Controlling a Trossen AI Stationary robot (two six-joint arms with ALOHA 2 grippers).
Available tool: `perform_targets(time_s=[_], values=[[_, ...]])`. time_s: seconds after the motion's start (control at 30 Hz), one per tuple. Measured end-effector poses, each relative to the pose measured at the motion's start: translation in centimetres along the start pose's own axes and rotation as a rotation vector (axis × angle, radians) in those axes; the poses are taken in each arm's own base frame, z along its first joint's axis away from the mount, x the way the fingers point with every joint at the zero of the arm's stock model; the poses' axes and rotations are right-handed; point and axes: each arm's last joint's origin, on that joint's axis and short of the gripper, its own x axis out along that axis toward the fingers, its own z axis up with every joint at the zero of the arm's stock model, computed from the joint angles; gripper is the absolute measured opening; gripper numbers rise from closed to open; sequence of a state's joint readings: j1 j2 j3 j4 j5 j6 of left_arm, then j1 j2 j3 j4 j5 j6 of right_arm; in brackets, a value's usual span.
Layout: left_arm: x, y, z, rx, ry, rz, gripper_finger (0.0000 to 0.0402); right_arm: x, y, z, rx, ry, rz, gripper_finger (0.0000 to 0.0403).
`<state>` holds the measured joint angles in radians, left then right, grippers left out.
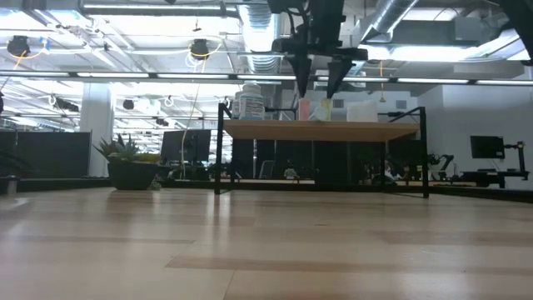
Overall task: Pick and place medicine bottles onto shelf by color
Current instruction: Put the blue pill bottle on the shelf
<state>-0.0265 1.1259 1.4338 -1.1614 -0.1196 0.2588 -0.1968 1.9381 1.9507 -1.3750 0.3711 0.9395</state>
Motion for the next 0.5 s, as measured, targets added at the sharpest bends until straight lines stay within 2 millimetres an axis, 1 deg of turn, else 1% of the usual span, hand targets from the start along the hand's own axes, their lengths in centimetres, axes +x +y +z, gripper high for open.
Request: perform_targets(time_s=[0.13,0.33,0.5], values=[[0.0,0.0,0.0,0.0,0.0,0.0,0.0197,-0.4,0.3,-0.8,-0.024,-0.046,-0.042,0.0306],[0.0,0.0,0.0,0.0,0.0,0.0,0.0197,-0.5,0.8,-1.3,-0.029,-0.056,-0.035,0.0306],[0.0,0.0,0.0,0.0,-0.001,0.0,0.0197,0.9,1.2,-2.4,-0.046,-0.035,-0.058,0.0306]])
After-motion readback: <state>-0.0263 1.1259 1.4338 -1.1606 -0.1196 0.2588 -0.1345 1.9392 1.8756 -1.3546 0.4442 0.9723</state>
